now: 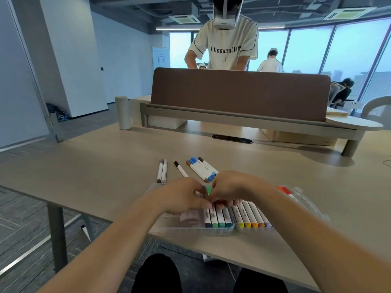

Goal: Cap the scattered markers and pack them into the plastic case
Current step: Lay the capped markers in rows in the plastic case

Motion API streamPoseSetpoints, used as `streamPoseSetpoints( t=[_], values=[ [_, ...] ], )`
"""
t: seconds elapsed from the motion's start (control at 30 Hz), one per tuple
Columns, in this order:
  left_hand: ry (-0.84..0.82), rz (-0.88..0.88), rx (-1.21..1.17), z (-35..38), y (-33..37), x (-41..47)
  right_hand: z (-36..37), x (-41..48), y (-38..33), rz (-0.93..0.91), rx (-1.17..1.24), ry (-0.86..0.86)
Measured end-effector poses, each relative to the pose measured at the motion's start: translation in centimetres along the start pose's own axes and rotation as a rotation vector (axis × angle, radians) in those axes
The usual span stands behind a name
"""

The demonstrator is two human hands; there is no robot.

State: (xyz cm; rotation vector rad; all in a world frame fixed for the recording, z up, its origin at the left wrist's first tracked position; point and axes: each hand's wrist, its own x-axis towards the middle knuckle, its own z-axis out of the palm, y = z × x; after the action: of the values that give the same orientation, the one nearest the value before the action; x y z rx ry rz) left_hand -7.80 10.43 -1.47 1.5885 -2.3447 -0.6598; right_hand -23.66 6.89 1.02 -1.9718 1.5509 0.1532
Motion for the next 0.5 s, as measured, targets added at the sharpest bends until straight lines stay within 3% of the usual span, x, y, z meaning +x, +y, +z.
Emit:
streamPoseSetpoints(
  t=[0.13, 0.23, 0.5],
  values=[
    [0.229, -0.075, -0.088, -1.4, -0.4, 1.9, -1.2, 2.5, 0.8, -0.012, 0.004, 0.245],
    [0.303, -0.129, -0.167, -2.4, -0.6, 3.8, -2.3, 5.5, 1.1, 0.005, -0.072, 0.394],
    [0.354, -0.18, -0.266, -3.8, -1.9, 7.8, -4.0, 12.1, 0.0, 0.051, -0.133, 0.469]
  ],
)
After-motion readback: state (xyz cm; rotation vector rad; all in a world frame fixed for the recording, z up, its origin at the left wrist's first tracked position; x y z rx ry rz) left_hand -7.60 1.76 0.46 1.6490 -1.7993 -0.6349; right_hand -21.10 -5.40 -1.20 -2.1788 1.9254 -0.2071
